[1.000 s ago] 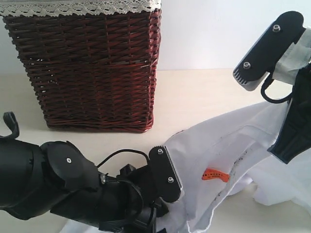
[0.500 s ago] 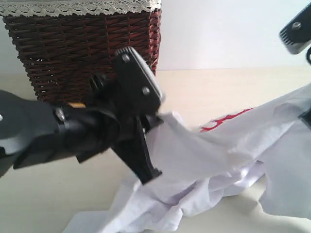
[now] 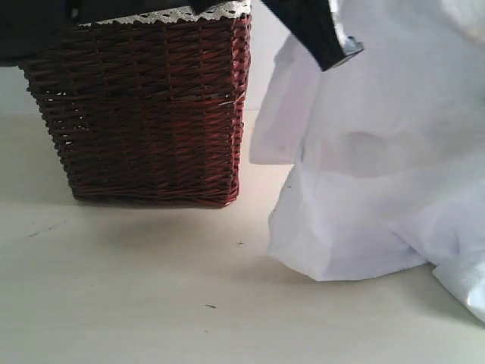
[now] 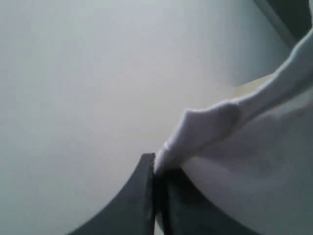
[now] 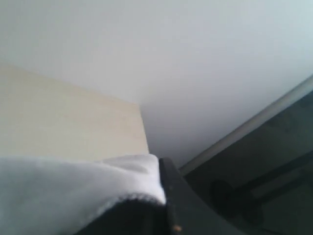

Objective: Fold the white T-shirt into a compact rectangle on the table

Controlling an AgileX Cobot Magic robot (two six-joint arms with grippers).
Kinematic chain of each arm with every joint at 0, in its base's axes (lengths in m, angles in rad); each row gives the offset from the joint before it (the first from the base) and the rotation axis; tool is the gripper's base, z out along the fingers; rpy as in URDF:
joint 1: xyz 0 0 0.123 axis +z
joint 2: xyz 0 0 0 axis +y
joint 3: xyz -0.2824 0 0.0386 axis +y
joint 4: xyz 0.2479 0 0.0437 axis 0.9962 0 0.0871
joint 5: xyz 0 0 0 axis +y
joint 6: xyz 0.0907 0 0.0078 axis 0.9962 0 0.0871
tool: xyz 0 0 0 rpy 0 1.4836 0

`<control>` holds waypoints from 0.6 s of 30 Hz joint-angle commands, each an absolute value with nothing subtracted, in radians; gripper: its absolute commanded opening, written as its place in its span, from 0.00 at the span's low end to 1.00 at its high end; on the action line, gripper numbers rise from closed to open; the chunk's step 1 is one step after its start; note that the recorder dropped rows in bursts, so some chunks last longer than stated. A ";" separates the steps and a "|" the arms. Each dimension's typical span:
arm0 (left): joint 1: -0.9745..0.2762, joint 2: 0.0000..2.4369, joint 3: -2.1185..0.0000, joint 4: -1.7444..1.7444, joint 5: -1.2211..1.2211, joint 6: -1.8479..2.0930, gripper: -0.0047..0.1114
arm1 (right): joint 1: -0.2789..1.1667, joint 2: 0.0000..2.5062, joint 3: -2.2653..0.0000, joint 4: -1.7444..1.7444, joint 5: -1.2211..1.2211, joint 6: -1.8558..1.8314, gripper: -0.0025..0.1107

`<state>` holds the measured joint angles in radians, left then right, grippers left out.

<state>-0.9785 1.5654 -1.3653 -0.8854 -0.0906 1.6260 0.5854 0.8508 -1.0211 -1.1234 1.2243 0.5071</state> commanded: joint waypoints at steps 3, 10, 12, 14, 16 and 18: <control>-0.977 1.682 -1.614 -0.918 0.220 1.612 0.04 | 0.527 0.837 -1.094 -1.188 1.221 0.492 0.02; -0.979 1.592 -1.702 -0.964 0.503 1.674 0.04 | 0.527 0.763 -1.115 -1.254 1.221 0.479 0.02; -0.977 1.573 -1.702 -0.958 0.511 1.684 0.04 | 0.527 0.739 -1.115 -1.345 1.221 0.483 0.02; -0.974 1.566 -1.702 -0.945 0.522 1.683 0.04 | 0.527 0.718 -1.134 -1.374 1.221 0.492 0.02; -0.962 1.566 -1.701 -0.945 0.556 1.661 0.04 | 0.527 0.703 -1.157 -1.329 1.221 0.489 0.02; -0.953 1.566 -1.684 -0.939 0.578 1.629 0.04 | 0.527 0.692 -1.165 -1.282 1.221 0.463 0.02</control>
<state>-0.9683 1.5693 -1.6967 -0.9439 0.5433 1.6665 0.5330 0.7097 -1.1489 -1.3057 1.2266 0.4825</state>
